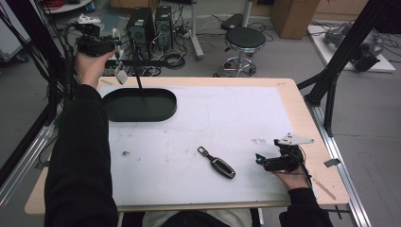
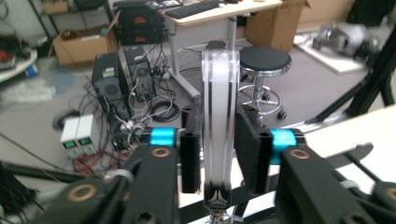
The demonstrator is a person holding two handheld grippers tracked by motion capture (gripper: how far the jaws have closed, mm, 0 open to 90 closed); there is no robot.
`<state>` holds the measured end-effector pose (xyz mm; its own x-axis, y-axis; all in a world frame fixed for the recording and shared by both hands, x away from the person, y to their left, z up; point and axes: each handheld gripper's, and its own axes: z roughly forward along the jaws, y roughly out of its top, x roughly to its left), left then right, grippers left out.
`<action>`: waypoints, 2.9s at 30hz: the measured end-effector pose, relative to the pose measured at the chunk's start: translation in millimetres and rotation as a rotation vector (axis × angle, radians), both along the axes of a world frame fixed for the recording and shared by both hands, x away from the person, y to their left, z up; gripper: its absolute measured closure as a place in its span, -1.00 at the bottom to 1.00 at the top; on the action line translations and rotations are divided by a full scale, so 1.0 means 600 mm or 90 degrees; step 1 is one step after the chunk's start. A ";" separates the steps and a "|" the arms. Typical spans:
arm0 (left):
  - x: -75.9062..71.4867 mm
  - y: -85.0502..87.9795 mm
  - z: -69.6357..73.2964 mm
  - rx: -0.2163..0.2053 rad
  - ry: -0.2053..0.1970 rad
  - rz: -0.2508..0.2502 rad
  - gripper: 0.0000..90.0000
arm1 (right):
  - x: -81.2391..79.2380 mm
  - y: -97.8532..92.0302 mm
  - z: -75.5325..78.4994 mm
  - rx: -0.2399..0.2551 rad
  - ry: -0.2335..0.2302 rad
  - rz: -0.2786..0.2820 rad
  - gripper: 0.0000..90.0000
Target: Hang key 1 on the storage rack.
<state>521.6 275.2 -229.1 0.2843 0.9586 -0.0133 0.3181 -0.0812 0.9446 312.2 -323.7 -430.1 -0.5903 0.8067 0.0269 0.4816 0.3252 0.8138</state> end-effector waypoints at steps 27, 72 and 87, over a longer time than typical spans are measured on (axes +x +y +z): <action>-0.073 0.011 -0.044 -0.027 0.063 -0.220 -0.96 | 0.004 0.004 0.002 0.005 -0.001 0.007 -0.98; -0.184 0.005 -0.132 0.015 0.089 -0.213 -0.96 | 0.009 0.007 0.002 0.006 -0.001 0.014 -0.98; -0.227 -0.002 -0.168 0.035 0.097 -0.212 -0.96 | 0.009 0.006 0.002 0.006 -0.001 0.014 -0.98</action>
